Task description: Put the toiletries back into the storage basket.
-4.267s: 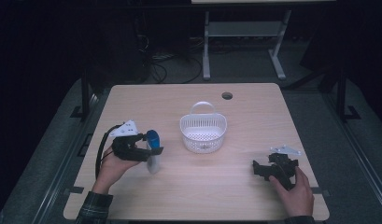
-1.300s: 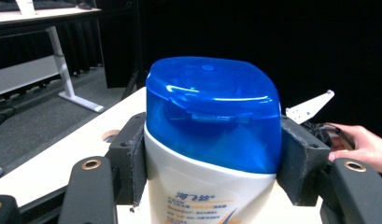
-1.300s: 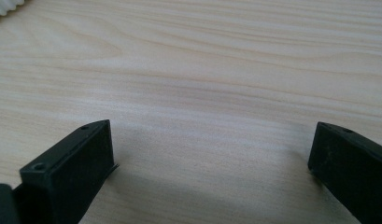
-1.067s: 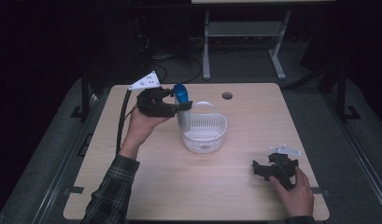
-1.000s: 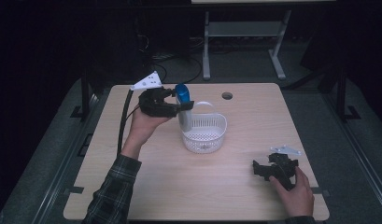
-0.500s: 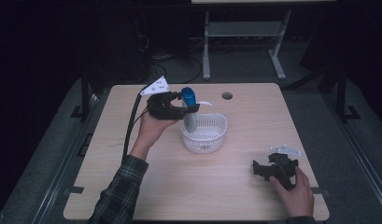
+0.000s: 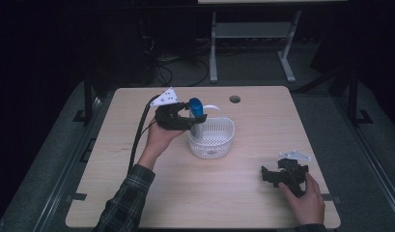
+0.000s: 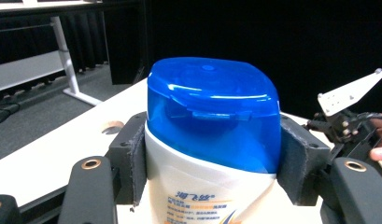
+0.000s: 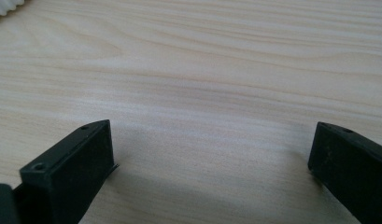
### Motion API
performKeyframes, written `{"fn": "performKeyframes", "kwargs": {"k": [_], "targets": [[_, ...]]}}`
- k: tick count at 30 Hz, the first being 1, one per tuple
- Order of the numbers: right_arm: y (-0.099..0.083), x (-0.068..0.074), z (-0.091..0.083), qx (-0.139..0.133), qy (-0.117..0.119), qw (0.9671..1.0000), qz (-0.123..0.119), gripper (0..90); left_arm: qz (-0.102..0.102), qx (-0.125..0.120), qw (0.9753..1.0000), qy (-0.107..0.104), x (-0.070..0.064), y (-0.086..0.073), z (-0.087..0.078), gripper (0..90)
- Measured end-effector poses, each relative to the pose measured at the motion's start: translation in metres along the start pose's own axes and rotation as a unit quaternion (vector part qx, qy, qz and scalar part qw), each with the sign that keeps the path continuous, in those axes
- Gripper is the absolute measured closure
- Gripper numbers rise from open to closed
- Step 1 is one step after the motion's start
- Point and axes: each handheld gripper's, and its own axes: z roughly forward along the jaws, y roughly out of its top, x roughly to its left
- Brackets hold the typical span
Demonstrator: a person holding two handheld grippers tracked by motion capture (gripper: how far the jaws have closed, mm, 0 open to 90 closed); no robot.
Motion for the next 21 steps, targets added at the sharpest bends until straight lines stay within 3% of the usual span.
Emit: {"fn": "performKeyframes", "kwargs": {"k": [21], "targets": [[0.000,0.000,0.000,0.000,0.000,1.0000,0.000,0.0,-0.016,0.020,0.9996,0.011,0.003,-0.037,0.014,35.5]]}}
